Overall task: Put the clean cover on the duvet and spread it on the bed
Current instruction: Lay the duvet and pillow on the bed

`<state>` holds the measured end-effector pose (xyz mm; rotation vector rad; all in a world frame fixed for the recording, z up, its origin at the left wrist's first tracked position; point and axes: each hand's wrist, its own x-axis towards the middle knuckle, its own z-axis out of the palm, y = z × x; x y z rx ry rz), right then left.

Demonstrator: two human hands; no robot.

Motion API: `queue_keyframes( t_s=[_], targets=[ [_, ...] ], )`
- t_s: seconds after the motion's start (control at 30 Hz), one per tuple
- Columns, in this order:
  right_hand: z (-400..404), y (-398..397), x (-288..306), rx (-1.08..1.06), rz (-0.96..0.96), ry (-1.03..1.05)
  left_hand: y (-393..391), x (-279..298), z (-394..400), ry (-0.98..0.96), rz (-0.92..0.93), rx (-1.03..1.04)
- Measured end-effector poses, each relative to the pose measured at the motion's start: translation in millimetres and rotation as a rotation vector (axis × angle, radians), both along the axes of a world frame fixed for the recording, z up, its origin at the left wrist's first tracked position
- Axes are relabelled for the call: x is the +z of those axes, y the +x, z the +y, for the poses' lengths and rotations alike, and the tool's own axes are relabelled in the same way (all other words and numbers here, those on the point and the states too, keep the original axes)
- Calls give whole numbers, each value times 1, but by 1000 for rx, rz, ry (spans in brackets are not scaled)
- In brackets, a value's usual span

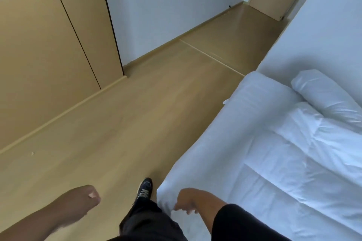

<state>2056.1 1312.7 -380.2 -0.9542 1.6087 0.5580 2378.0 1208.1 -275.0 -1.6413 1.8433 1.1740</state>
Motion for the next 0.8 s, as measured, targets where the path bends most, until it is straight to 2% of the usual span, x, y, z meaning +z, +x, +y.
queue_keyframes(
  t_s=[0.13,0.3,0.37,0.57,0.8],
  targets=[
    [-111,-23,2,-58,27,-150,-26,7,-112,-29,-32,-88],
    [-257,-46,69,-174,98,-415,-79,36,-235,-75,89,-81],
    [-295,-55,95,-200,49,-485,-96,41,-272,-77,140,-63],
    [-360,-96,131,-268,50,-553,-155,31,-374,-90,186,-104],
    [-437,-203,118,-569,184,-499,-282,4,-527,-90,242,-273]
  ],
)
